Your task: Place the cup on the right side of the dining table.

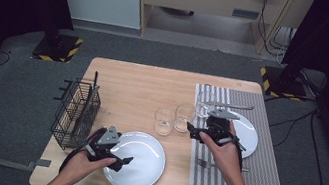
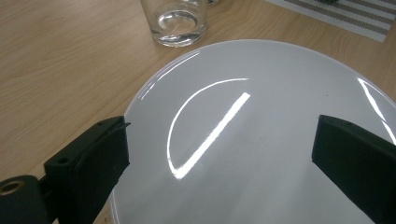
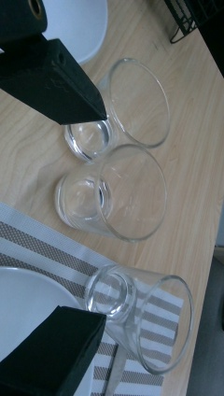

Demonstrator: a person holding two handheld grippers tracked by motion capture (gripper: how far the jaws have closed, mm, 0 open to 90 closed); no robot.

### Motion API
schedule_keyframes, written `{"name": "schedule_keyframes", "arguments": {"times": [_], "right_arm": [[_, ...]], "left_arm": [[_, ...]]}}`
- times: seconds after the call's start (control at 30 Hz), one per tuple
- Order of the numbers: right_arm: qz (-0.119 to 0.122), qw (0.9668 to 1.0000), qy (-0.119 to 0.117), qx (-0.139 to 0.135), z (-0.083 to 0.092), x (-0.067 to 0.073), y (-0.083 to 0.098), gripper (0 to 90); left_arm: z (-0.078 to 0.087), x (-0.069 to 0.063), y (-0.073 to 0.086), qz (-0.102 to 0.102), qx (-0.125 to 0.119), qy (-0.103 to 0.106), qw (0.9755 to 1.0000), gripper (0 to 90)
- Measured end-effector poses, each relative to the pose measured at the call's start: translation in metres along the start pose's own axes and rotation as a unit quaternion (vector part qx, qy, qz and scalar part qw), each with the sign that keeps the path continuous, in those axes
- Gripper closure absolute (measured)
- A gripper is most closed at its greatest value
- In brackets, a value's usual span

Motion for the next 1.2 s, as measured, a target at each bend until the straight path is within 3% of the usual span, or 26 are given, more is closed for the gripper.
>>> {"name": "schedule_keyframes", "arguments": {"times": [0.43,1.2], "right_arm": [[0.011,0.9999,-0.008,0.010,0.005,0.016,0.015,4.7],[0.026,0.9985,-0.036,0.032,-0.001,0.046,0.041,4.8]], "left_arm": [[-0.001,-0.001,0.001,0.000,0.002,0.001,1.0000,3.2],[-0.001,-0.002,0.002,-0.002,0.003,0.003,1.0000,3.1]]}}
Point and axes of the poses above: each handheld gripper's, and its own axes: z roughly backward along the jaws, y roughly out of its underside, x roughly to its left, the point moved 3 cm from there along -z, roughly forward along the jaws, and after that the axes turned 4 degrees about -y, right-handed, at the moved point
